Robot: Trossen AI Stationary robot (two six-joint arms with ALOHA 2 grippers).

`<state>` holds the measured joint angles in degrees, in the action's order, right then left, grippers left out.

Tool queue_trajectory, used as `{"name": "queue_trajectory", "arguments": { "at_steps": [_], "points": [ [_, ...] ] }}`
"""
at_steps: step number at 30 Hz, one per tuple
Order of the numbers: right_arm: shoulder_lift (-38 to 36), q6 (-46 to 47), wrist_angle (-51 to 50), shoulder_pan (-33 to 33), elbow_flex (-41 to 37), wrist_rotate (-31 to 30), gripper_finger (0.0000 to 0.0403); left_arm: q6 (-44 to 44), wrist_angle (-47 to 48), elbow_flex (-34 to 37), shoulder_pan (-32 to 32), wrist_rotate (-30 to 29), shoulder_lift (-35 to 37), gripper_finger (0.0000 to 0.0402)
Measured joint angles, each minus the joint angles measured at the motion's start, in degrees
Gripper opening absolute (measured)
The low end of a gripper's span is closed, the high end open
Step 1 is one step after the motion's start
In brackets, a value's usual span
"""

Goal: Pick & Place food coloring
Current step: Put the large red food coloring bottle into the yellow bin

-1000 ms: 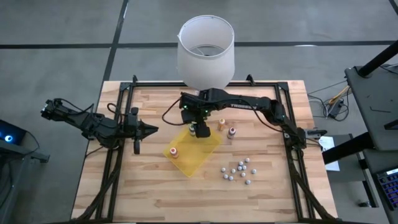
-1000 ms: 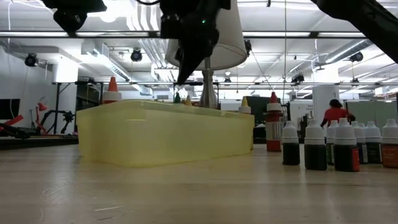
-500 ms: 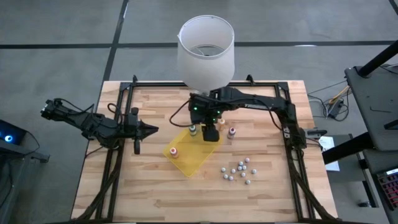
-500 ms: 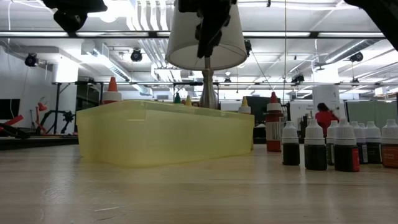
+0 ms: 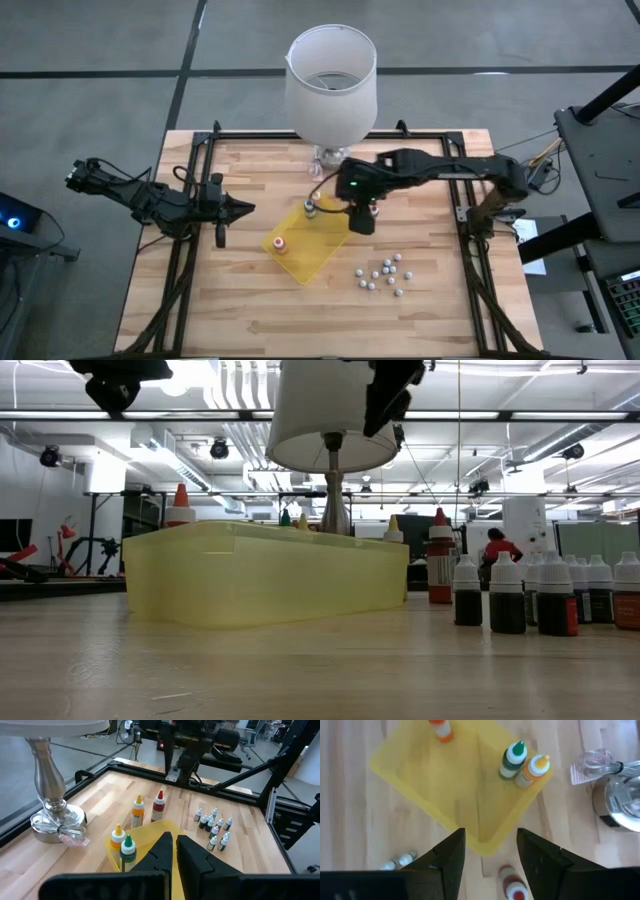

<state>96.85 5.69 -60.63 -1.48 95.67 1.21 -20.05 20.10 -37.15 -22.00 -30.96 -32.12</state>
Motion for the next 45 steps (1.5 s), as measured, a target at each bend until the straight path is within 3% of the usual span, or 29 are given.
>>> {"name": "queue_trajectory", "arguments": {
  "at_steps": [6, 13, 21, 30, 35, 45],
  "points": [
    [-10.18, 4.52, 12.37, 0.01, -16.64, -1.48, 0.0171, 0.04, -0.02, 0.00, 0.00, -0.08, -0.02, 0.0000],
    [-18.64, 10.55, 13.96, 0.01, -30.66, -1.84, 0.0171, -0.65, -0.08, 0.00, 0.02, -4.66, -0.10, 0.0000],
    [-30.12, 17.16, 16.20, 0.77, -42.28, -2.36, 0.0171, -1.13, -0.13, 0.00, 0.02, -6.51, -0.63, 0.0001],
    [-41.08, 17.01, 20.52, 0.73, -51.94, -6.77, 0.0171, -1.44, -0.13, 0.00, 0.04, -6.67, -2.61, 0.0001],
    [-43.56, 16.78, 28.02, 0.73, -58.67, -10.37, 0.0171, -1.44, -0.24, 0.00, 0.04, -6.66, -4.08, 0.0001],
    [-41.15, 14.28, 43.80, 0.73, -70.55, -10.39, 0.0171, -1.34, -3.85, 0.00, 0.07, -6.65, -6.14, 0.0000]
  ]
}}
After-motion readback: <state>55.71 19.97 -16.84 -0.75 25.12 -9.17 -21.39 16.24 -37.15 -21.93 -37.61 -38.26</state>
